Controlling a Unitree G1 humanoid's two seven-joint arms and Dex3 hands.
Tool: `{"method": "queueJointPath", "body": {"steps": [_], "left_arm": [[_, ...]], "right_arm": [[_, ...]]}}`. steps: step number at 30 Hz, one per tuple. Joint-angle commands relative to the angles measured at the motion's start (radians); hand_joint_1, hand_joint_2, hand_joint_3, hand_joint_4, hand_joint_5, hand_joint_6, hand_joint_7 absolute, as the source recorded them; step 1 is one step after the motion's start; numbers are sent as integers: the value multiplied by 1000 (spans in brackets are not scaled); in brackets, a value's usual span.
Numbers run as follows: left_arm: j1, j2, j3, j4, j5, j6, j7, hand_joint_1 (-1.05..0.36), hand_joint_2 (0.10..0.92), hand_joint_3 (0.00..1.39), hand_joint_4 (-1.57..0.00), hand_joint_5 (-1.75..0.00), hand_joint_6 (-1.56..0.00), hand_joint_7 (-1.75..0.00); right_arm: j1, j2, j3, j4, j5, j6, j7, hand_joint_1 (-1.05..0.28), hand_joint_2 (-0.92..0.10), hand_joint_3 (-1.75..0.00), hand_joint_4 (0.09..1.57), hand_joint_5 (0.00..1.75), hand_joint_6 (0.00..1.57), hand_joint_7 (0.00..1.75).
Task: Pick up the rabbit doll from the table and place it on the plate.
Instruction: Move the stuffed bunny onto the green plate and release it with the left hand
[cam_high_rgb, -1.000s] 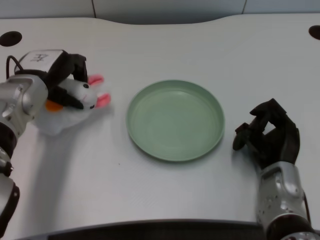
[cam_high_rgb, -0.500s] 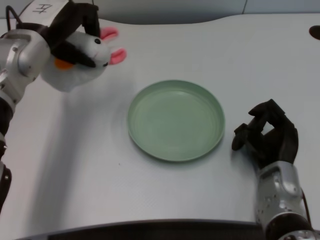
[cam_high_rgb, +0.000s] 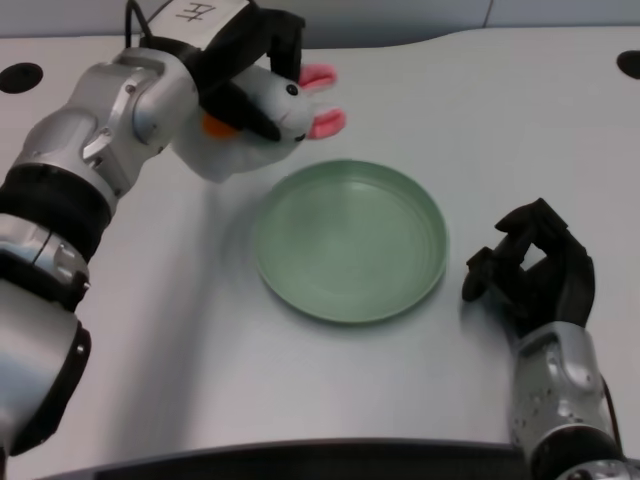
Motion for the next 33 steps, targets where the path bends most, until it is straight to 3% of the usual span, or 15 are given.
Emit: {"method": "queueJointPath", "body": {"steps": [1,3,5,7,10,15,17,21,23,27,29,33], "left_arm": [[-32,-47,-27,27,16,-19,23,-111,819,8,-943,-1608,-888,-1374],[-47,-88,-49,52,25,-29,29,-106,832,7,-981,-1540,-937,-1269],[-57,-107,-60,74,31,-37,35,-96,836,5,-985,-1552,-945,-1283],[-66,-130,-70,99,33,-41,35,-90,840,7,-950,-1678,-901,-1423],[-71,-167,-77,122,30,-34,30,-92,848,9,-934,-1736,-864,-1515],[-72,-202,-97,147,41,-42,49,-104,848,5,-935,-1738,-856,-1510],[-73,-220,-102,159,39,-35,49,-123,858,6,-921,-1725,-856,-1442],[-76,-248,-121,184,51,-29,51,-88,832,2,-898,-1739,-828,-1491],[-75,-256,-125,195,50,-32,56,-83,823,3,-940,-1604,-892,-1351],[-69,-266,-137,221,55,-29,72,-111,827,4,-957,-1579,-915,-1295],[-67,-273,-138,235,51,-19,76,-102,825,2,-936,-1627,-887,-1338],[-58,-280,-150,257,58,-16,88,-104,851,8,-899,-1716,-838,-1447]], "right_arm": [[4,11,3,-11,-4,4,-9,-1048,-244,-1580,1565,1455,1099,1746],[7,15,5,-14,-4,1,-9,-1048,-245,-1592,1558,1466,1101,1746],[8,14,6,-14,-5,-2,-5,-1048,-248,-1601,1534,1497,1097,1746],[8,13,3,-8,-2,-9,6,-1048,-236,-1584,1520,1506,1089,1744],[10,15,2,-9,-1,-4,-2,-1048,-246,-1546,1490,1533,1092,1743],[17,20,3,-16,-5,-11,-9,-1048,-281,-1537,1510,1510,1094,1732],[20,22,5,-21,-6,-12,-7,-1048,-275,-1525,1558,1450,1115,1703],[34,30,16,-51,-14,-9,-19,-1048,-279,-1537,1570,1442,1110,1712],[38,32,19,-64,-16,-4,-22,-1048,-274,-1569,1571,1461,1093,1739],[43,38,16,-86,-10,15,-24,-1048,-237,-1605,1548,1499,1099,1746],[46,38,20,-89,-17,13,-27,-1048,-232,-1614,1541,1513,1098,1746],[46,40,13,-88,-11,10,-23,-1048,-234,-1588,1565,1487,1092,1746]]}}
